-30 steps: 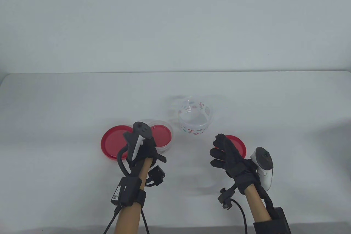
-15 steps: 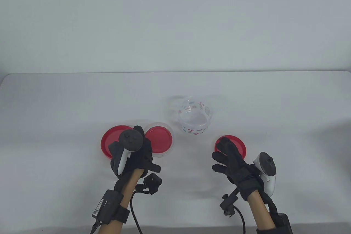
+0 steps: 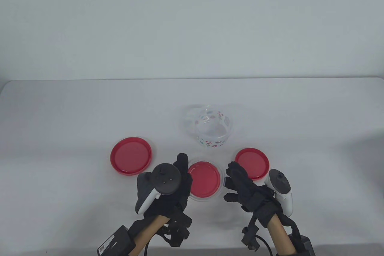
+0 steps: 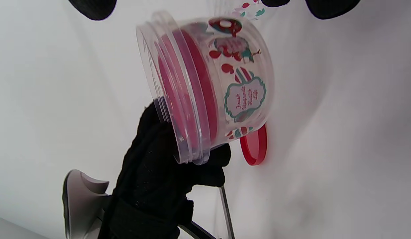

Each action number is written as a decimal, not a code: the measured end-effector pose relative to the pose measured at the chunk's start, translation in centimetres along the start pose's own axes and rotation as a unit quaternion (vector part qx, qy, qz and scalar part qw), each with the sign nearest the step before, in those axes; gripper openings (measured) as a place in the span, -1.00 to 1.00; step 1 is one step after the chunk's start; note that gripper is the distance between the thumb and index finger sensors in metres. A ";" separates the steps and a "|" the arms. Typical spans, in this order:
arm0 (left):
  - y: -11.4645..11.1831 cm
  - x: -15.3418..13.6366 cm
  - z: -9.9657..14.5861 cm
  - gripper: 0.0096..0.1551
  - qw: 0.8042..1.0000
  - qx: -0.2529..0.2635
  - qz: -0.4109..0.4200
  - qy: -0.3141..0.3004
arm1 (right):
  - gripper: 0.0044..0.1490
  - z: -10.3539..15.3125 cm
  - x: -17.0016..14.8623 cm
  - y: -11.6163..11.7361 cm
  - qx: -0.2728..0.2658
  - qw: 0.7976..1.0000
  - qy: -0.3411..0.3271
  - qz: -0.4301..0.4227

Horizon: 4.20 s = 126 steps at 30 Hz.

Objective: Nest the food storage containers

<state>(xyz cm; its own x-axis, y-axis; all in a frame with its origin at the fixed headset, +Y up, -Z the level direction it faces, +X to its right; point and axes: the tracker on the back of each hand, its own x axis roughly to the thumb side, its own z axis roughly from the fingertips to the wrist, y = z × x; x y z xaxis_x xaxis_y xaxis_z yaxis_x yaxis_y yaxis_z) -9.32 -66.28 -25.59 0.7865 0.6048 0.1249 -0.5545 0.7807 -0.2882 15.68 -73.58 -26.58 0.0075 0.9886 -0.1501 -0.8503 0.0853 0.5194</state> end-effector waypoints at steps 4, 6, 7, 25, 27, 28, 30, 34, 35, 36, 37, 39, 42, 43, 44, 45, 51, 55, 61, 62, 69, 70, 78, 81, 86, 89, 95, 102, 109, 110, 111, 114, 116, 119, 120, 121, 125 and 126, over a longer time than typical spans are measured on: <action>-1.2 1.3 0.2 -0.25 0.999 -0.019 0.023 -0.033 | 0.13 0.0 -0.1 0.2 0.008 1.000 -0.005 0.009; -1.5 1.7 0.5 -0.24 0.998 -0.021 0.041 -0.045 | 0.11 0.1 -0.2 -0.2 -0.018 1.000 -0.012 -0.001; -1.6 1.8 0.5 -0.24 0.997 -0.024 0.054 -0.054 | 0.09 0.1 -0.2 -0.4 -0.031 0.999 -0.016 -0.004; -1.8 -1.4 -2.1 -0.25 0.982 -0.012 0.184 -0.044 | -0.01 1.3 0.9 -2.4 -0.114 0.993 -0.025 0.002; -2.1 -2.3 -3.3 -0.23 0.984 -0.003 0.175 -0.028 | -0.01 1.7 1.2 -3.0 -0.117 0.992 -0.034 -0.017; -2.2 -2.5 -3.7 -0.24 0.985 -0.002 0.172 -0.023 | -0.01 1.8 1.3 -3.1 -0.119 0.992 -0.036 -0.023; -2.7 -2.8 -4.9 -0.24 0.988 -0.007 0.157 -0.010 | -0.01 2.0 1.5 -3.5 -0.125 0.991 -0.042 -0.032; -4.3 -2.6 -7.4 -0.28 0.992 -0.040 0.117 0.010 | 0.00 2.4 1.7 -4.1 -0.144 0.987 -0.050 -0.042; -5.0 -2.4 -8.2 -0.28 0.993 -0.048 0.107 0.013 | 0.00 2.5 1.7 -4.3 -0.149 0.986 -0.052 -0.048; -5.6 -2.1 -9.0 -0.28 0.993 -0.058 0.102 0.016 | 0.01 2.6 1.7 -4.5 -0.154 0.985 -0.054 -0.054; -6.1 -1.9 -9.5 -0.27 0.993 -0.064 0.098 0.018 | 0.01 2.7 1.7 -4.6 -0.157 0.984 -0.056 -0.058; -7.4 -1.1 -11.0 -0.26 0.992 -0.086 0.089 0.026 | 0.01 2.8 1.7 -4.9 -0.166 0.982 -0.062 -0.069; -9.0 -0.1 -13.0 -0.24 0.987 -0.133 0.074 0.054 | 0.01 3.1 1.8 -5.2 -0.177 0.978 -0.071 -0.086; -9.6 0.2 -13.7 -0.23 0.984 -0.149 0.066 0.067 | 0.01 3.1 1.8 -5.3 -0.181 0.976 -0.074 -0.091; -10.1 0.4 -14.4 -0.22 0.982 -0.163 0.058 0.076 | 0.01 3.2 1.8 -5.3 -0.185 0.975 -0.076 -0.095; -10.6 0.6 -14.9 -0.21 0.980 -0.171 0.051 0.084 | 0.01 3.3 1.8 -5.4 -0.189 0.974 -0.078 -0.098; -11.3 2.2 -17.2 -0.09 0.974 -0.169 -0.041 0.146 | 0.02 3.7 1.6 -5.8 -0.225 0.962 -0.091 -0.128; -12.0 2.7 -18.5 -0.16 0.971 -0.148 -0.088 0.164 | 0.03 3.9 1.6 -6.0 -0.250 0.952 -0.100 -0.143; -12.6 3.2 -19.5 -0.33 0.960 -0.134 -0.143 0.199 | 0.04 4.0 1.7 -6.1 -0.254 0.950 -0.105 -0.148; -12.6 3.3 -19.6 -0.35 0.959 -0.130 -0.147 0.203 | 0.03 4.0 1.7 -6.1 -0.253 0.951 -0.104 -0.147; -12.9 4.1 -19.6 -0.58 0.954 -0.103 -0.192 0.205 | 0.04 3.9 1.5 -6.1 -0.257 0.953 -0.097 -0.131; -12.9 4.0 -19.5 -0.58 0.954 -0.103 -0.195 0.202 | 0.04 3.9 1.4 -6.1 -0.259 0.952 -0.097 -0.129; -12.7 2.3 -18.6 -0.53 0.968 -0.118 -0.148 0.167 | 0.03 3.9 1.5 -6.0 -0.260 0.953 -0.098 -0.123; -11.8 1.5 -17.3 -0.53 0.978 -0.112 -0.089 0.151 | 0.03 3.9 1.5 -5.7 -0.263 0.953 -0.101 -0.116; -9.1 0.3 -14.7 -0.51 0.985 -0.073 -0.036 0.151 | 0.04 3.6 1.5 -5.0 -0.248 0.960 -0.094 -0.090; -7.0 -0.7 -12.8 -0.43 0.989 -0.035 -0.020 0.140 | 0.03 3.0 1.1 -4.3 -0.225 0.970 -0.068 -0.066; -2.1 -3.0 -9.8 -0.26 0.990 0.020 0.039 0.134 | 0.03 1.2 0.8 -2.7 -0.196 0.980 -0.033 -0.013; 2.8 -4.2 -5.7 -0.40 0.990 0.086 0.080 0.075 | 0.03 -1.6 0.6 -1.0 -0.175 0.984 -0.005 -0.039; 2.6 -3.6 -3.8 -0.37 0.986 0.101 0.134 -0.024 | 0.03 -3.5 0.1 0.4 -0.155 0.987 0.012 -0.035; 2.1 -3.5 -3.6 -0.37 0.984 0.099 0.140 -0.046 | 0.03 -3.6 -0.2 0.5 -0.151 0.987 0.013 -0.048; 1.4 -3.3 -3.2 -0.37 0.981 0.121 0.133 -0.068 | 0.03 -3.6 -0.5 0.5 -0.147 0.987 0.018 -0.064; -0.3 -3.0 -2.6 -0.36 0.979 0.126 0.100 -0.127 | 0.03 -3.5 -1.2 0.3 -0.139 0.987 0.028 -0.072; -1.7 -2.8 -2.2 -0.36 0.975 0.121 0.078 -0.169 | 0.04 -3.6 -1.6 0.1 -0.131 0.988 0.035 -0.077; -2.8 -2.5 -1.8 -0.36 0.965 0.151 -0.011 -0.216 | 0.04 -3.7 -1.9 0.2 -0.124 0.987 0.035 -0.095; -2.8 -2.5 -1.6 -0.36 0.962 0.158 -0.041 -0.221 | 0.04 -3.7 -1.9 0.2 -0.124 0.987 0.035 -0.095; -2.9 -2.4 -1.3 -0.36 0.955 0.163 -0.070 -0.239 | 0.03 -3.7 -1.9 0.4 -0.125 0.987 0.034 -0.094; -3.3 -1.9 -0.6 -0.34 0.943 0.161 -0.096 -0.275 | 0.03 -3.6 -2.2 0.5 -0.127 0.987 0.038 -0.093; -3.5 -1.8 -0.5 -0.34 0.941 0.160 -0.102 -0.279 | 0.03 -3.6 -2.2 0.5 -0.128 0.986 0.039 -0.094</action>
<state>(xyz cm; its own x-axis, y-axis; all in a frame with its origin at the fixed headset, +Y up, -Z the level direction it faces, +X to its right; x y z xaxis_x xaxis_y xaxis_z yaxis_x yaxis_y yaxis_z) -8.66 -70.14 -25.33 0.6696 0.3560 0.6519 -0.5314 0.8428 0.0855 13.39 -76.19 -28.99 0.1467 0.9448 -0.2929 -0.9427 0.2233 0.2479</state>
